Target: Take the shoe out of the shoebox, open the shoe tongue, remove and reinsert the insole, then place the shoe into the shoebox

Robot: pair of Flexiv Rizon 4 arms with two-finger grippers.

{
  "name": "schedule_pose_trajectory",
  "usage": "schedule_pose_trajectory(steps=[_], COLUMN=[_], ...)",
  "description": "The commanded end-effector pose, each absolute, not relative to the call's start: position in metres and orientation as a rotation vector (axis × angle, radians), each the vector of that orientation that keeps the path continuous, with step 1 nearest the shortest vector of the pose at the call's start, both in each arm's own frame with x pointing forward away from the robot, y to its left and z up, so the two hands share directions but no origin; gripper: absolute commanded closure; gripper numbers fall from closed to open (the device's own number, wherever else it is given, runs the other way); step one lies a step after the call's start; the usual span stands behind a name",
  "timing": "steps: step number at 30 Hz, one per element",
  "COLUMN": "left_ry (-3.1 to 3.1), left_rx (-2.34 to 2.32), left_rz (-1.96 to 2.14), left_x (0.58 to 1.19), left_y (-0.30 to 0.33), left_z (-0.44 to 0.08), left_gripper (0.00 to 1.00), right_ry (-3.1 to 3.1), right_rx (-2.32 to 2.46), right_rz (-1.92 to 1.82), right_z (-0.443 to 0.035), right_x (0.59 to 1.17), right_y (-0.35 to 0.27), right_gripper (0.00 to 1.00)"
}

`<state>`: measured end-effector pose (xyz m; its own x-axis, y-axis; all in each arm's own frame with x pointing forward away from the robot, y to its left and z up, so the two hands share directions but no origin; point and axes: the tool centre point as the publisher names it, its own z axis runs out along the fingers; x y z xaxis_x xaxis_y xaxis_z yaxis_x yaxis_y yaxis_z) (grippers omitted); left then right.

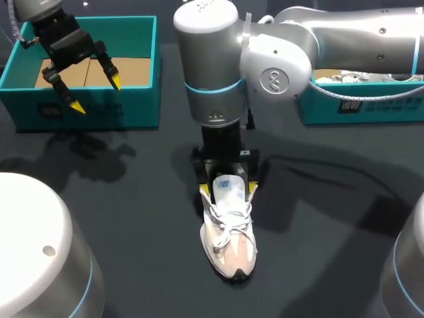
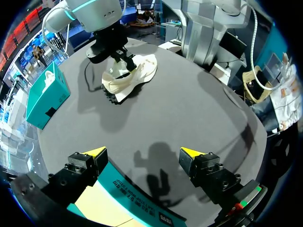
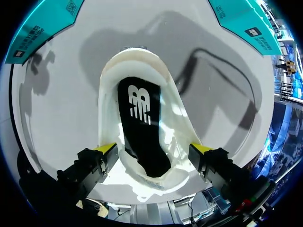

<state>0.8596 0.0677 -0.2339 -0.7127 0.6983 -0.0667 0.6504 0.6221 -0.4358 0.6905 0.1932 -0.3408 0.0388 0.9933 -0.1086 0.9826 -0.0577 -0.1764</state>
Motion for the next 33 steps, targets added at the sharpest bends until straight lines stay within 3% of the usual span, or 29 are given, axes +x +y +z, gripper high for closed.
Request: schedule_pose_trajectory(steps=[1,15,19,33], left_ry=[-2.731,-2.731,-2.731,-2.731], left_rx=[-1.141,-1.141,-1.141,-1.141], left_rz=[0.663,0.663,0.663,0.663], left_x=[0.859,0.859,0.859,0.859], left_y=[0.068,0.068,0.068,0.068], left_z=[-0.234,-0.234,-0.234,-0.234], left_gripper=[0.00,0.00,0.00,0.00], right_ry=[-2.139,-2.295,-2.300,-2.369], right_rx=[-2.197,-2.043,-2.022,-1.921], right_rz=[0.281,0.168,0.168,0.064], right_z=[-0.346,-0.346,-0.346,-0.346], right_x=[0.692,0.700,0.701,0.690], right_y=[0.187,0.192,0.193,0.193], right_gripper=[0.02,0.04,0.00,0.00])
